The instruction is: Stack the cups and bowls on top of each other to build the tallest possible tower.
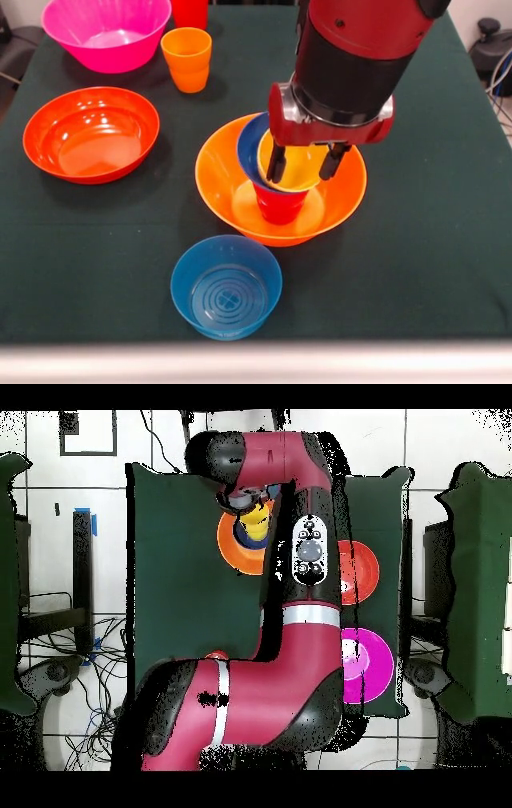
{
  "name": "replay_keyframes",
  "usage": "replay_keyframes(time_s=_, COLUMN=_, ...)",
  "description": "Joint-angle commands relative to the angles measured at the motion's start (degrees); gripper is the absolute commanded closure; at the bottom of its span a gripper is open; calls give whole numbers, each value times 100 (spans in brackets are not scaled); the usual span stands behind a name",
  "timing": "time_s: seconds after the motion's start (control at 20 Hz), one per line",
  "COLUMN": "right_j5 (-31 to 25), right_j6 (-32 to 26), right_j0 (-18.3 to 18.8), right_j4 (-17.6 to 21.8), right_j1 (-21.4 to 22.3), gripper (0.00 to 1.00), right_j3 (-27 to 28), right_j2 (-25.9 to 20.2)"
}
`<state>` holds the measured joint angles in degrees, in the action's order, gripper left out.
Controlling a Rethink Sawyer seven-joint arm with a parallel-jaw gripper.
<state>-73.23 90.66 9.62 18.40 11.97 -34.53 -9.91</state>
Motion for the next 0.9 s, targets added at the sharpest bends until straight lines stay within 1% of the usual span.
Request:
replay_keyframes(time_s=0.05, right_j5=-270, right_j6=-990, right_j0=10, right_j4=118, right_j1=-330, gripper=0, right_j3=272, right_j2=-491)
replay_keyframes(time_s=0.3, right_j5=-414, right_j6=-1009, right_j0=-12, right_j4=85, right_j1=-331, gripper=0, right_j3=382, right_j2=-475)
replay_keyframes(time_s=0.45, right_j5=-330, right_j6=-1021, right_j0=23, right_j4=57, right_j1=-254, gripper=0, right_j3=210, right_j2=-417)
replay_keyframes(time_s=0.65, right_j5=-353, right_j6=-1026, right_j0=12, right_j4=40, right_j1=-178, gripper=0, right_j3=107, right_j2=-380)
replay_keyframes(time_s=0.9, right_j5=-413, right_j6=-1013, right_j0=-6, right_j4=63, right_j1=-201, gripper=0, right_j3=163, right_j2=-366)
